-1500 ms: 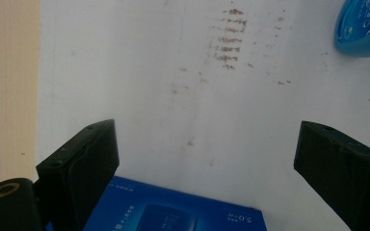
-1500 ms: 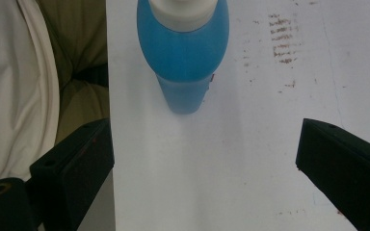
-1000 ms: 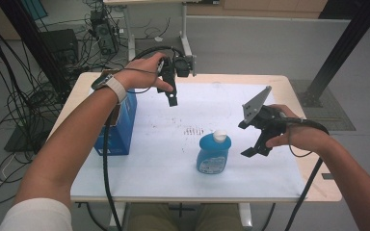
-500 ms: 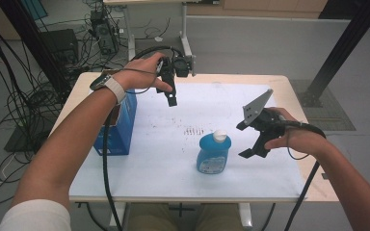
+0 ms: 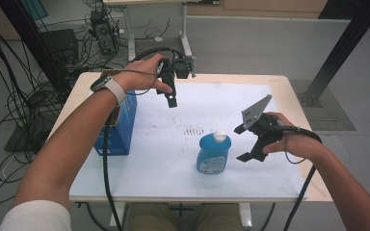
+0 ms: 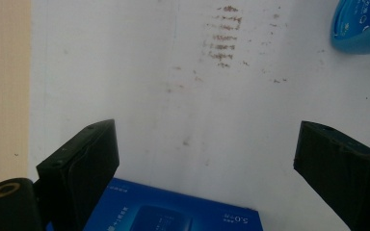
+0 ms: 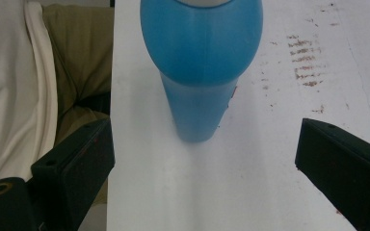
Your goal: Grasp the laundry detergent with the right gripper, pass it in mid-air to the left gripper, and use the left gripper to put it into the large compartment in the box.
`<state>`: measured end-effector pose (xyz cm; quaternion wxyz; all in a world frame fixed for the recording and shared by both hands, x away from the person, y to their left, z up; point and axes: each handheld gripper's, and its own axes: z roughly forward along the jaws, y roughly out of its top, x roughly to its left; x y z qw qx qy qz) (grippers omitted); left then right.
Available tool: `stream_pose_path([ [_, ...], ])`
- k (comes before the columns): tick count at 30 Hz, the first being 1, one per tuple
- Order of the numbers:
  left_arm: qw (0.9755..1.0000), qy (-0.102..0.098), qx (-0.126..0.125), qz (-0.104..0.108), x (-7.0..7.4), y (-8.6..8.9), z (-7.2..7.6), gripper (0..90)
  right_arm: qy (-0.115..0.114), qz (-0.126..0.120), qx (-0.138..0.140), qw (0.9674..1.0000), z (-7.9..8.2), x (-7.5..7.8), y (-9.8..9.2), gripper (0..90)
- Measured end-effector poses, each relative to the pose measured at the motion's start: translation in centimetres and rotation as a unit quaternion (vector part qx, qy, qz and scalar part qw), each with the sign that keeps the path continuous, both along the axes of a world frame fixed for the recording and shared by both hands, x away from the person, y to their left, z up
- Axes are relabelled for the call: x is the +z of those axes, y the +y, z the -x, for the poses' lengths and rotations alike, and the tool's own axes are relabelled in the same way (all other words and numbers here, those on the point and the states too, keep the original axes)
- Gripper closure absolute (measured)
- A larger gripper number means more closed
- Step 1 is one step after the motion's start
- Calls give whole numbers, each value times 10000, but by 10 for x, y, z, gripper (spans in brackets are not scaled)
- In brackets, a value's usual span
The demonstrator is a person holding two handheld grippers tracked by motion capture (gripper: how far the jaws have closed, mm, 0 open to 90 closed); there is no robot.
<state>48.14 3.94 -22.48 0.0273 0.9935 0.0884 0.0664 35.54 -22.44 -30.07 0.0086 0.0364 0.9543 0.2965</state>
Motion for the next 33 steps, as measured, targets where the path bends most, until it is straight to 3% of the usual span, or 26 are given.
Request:
stream_pose_path([
  [23, 10000, -2, -6, 3, -3, -1, 0, 91, -86, -375, -6, 9993, -3, -17, 2, 32],
  [33, 10000, 12, 12, -4, -3, -2, 0, 91, -24, -530, -2, 9986, -3, -24, 1, 36],
])
